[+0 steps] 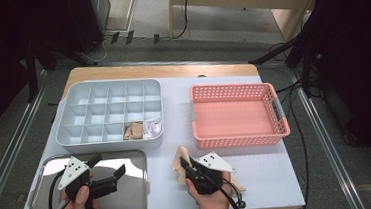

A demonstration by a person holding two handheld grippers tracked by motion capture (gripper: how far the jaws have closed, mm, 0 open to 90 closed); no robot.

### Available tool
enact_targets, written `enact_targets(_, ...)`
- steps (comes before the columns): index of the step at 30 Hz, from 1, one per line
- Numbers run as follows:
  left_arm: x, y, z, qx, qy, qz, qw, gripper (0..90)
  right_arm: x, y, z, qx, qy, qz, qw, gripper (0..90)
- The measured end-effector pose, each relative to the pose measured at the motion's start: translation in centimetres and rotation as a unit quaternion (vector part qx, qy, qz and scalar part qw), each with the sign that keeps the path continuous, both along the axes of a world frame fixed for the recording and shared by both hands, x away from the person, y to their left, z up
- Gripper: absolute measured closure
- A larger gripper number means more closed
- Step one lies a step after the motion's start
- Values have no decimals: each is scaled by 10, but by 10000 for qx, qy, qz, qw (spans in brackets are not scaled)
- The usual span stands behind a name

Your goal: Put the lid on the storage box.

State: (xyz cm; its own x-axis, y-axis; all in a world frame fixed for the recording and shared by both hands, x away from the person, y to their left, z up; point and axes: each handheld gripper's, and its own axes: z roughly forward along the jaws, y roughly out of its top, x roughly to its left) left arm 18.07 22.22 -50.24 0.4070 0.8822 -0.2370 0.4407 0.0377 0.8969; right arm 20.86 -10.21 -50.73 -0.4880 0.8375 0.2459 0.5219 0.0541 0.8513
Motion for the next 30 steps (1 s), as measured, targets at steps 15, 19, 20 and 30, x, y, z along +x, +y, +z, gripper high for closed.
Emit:
enact_targets(15,0,0,0,-24,9,-3,10000,85,1,11,-12,-166,312,110,9993,805)
enact_targets(19,0,0,0,-22,15,-2,10000,85,1,13,-14,-196,418,99,9989,804)
enact_targets(20,0,0,0,-22,11,-2,10000,85,2,14,-14,-187,430,97,9989,804)
enact_targets(30,0,0,0,-13,20,-3,10000,85,4,13,-17,-193,558,123,9982,745)
